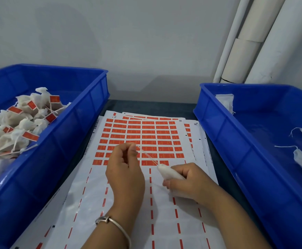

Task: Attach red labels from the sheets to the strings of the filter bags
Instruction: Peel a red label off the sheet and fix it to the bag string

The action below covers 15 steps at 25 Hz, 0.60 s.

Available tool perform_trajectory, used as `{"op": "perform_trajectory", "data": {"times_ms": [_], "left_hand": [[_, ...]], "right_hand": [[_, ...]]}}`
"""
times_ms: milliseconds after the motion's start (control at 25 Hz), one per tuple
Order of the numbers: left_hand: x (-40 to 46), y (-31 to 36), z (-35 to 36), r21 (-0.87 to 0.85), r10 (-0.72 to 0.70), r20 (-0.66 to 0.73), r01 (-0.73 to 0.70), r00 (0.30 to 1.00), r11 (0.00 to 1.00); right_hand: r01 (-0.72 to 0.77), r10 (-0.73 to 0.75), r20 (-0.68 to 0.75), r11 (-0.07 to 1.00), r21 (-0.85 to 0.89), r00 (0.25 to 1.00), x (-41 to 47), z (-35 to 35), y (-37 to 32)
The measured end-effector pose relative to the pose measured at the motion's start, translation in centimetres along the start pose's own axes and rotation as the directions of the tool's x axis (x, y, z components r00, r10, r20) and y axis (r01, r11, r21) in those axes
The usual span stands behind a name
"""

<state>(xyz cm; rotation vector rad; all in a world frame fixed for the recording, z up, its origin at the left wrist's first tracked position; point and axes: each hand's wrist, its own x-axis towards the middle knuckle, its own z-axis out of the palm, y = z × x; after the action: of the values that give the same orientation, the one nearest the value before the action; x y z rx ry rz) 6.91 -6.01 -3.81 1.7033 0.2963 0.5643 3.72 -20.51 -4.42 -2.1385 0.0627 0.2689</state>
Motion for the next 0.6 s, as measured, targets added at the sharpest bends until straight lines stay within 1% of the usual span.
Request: {"op": "perform_trajectory", "data": {"times_ms": [40,80,120,160,200,240,280,320,360,400,440,480,520,560,600], "left_hand": [[0.2,0.0,0.1,0.001,-0.022,0.003,0.022,1.0,1.0],[0.3,-0.1,0.1,0.004,-0.044,0.012,0.044,0.999,0.999],[0.4,-0.2,0.2,0.004,-0.066,0.026,0.066,0.997,0.998],[0.4,-0.3,0.2,0.003,-0.084,0.046,0.084,0.995,0.996],[0.2,-0.6,0.3,0.009,-0.096,0.076,0.096,0.992,0.995],[0.1,-0.8,0.4,0.039,-0.101,0.122,0.097,0.987,0.995],[-0.1,-1.1,0.5,0.099,-0.103,0.194,0.085,0.976,0.991],[-0.3,-1.3,0.7,0.175,-0.105,0.289,0.055,0.952,0.983],[-0.6,-1.5,0.9,0.242,-0.105,0.391,0.008,0.914,0.97],[-0.9,-1.6,1.1,0.289,-0.102,0.483,-0.048,0.87,0.956],[-1.1,-1.7,1.2,0.32,-0.098,0.551,-0.101,0.829,0.942],[-1.2,-1.7,1.2,0.336,-0.09,0.593,-0.145,0.8,0.931],[-1.2,-1.7,1.2,0.338,-0.075,0.616,-0.177,0.784,0.924],[-1.2,-1.7,1.1,0.322,-0.054,0.626,-0.195,0.778,0.927],[-1.3,-1.8,1.0,0.287,-0.025,0.63,-0.203,0.776,0.936]], "right_hand": [[-0.008,0.004,0.034,0.991,0.135,0.999,-0.2,-0.2,-0.3],[-0.009,-0.012,0.066,0.953,0.302,0.998,-0.3,-0.4,-0.4],[-0.006,-0.037,0.077,0.868,0.497,0.996,-0.3,-0.6,-0.4],[-0.004,-0.061,0.068,0.711,0.703,0.996,-0.1,-0.7,-0.2],[-0.016,-0.066,0.054,0.479,0.878,0.996,0.2,-0.8,0.0],[-0.029,-0.056,0.043,0.232,0.972,0.998,0.6,-0.8,0.3],[-0.013,-0.033,0.015,0.049,0.999,0.999,0.9,-0.8,0.5],[0.022,-0.001,-0.022,-0.057,0.998,1.0,1.1,-0.8,0.8],[0.053,0.024,-0.051,-0.103,0.993,0.998,1.3,-1.0,1.1],[0.075,0.038,-0.071,-0.118,0.99,0.997,1.4,-1.2,1.4],[0.085,0.043,-0.08,-0.104,0.991,0.996,1.4,-1.5,1.5],[0.085,0.039,-0.083,-0.058,0.995,0.996,1.2,-1.6,1.5],[0.079,0.031,-0.079,0.024,0.997,0.996,1.1,-1.7,1.4],[0.076,0.032,-0.082,0.148,0.986,0.996,1.1,-1.6,1.4],[0.083,0.049,-0.102,0.307,0.948,0.994,1.1,-1.3,1.4]]}}
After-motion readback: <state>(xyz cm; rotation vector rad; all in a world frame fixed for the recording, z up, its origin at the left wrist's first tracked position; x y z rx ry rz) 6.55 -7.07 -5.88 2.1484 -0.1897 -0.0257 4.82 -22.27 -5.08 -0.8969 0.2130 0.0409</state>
